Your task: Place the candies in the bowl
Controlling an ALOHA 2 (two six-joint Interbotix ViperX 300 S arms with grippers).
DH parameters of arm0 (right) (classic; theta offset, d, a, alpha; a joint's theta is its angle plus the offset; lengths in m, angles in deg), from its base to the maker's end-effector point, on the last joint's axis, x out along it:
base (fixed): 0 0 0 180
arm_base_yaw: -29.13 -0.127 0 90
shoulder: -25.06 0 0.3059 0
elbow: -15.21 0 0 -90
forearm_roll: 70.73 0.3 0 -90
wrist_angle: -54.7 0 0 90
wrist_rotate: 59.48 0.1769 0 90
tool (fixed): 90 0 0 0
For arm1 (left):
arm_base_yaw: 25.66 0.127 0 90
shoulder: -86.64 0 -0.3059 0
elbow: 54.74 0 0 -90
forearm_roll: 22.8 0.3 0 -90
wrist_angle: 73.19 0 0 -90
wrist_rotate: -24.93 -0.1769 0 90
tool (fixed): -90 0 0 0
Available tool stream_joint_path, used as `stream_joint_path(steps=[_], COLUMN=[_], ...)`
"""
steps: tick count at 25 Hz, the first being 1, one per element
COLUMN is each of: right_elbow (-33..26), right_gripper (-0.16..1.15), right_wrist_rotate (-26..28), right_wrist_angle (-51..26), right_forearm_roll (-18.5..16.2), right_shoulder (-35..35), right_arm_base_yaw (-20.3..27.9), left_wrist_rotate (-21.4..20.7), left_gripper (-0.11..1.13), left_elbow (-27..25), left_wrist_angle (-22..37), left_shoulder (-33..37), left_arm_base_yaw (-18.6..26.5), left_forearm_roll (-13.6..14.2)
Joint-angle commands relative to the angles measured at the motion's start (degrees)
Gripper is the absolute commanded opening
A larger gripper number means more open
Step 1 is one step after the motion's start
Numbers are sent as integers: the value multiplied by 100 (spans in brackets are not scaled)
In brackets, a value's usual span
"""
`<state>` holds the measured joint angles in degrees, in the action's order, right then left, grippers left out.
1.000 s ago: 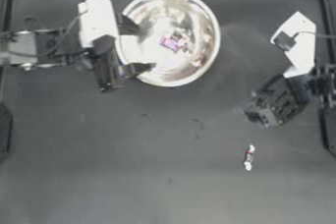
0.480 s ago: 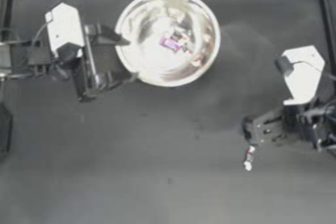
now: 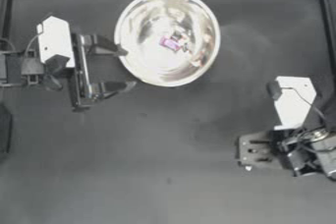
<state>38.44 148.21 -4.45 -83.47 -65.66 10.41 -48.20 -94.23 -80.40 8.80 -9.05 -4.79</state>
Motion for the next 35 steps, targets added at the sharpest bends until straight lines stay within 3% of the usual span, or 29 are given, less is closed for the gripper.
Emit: stream_joint_path(steps=[1,17,35], right_elbow=[-167,334,598], right_gripper=[98,98,98], right_wrist_rotate=[114,316,325], right_wrist_angle=[0,439,976], right_forearm_roll=[176,211,448], right_shoulder=[141,492,923], right_arm_base_yaw=[-18,369,562], left_wrist_rotate=[9,44,44], left_gripper=[99,98,97], left_elbow=[-97,-633,-773], left_wrist_angle=[-202,-220,-272], left_shoulder=[290,958,958], left_arm_base_yaw=[9,9,9], left_forearm_roll=[-9,-88,-97])
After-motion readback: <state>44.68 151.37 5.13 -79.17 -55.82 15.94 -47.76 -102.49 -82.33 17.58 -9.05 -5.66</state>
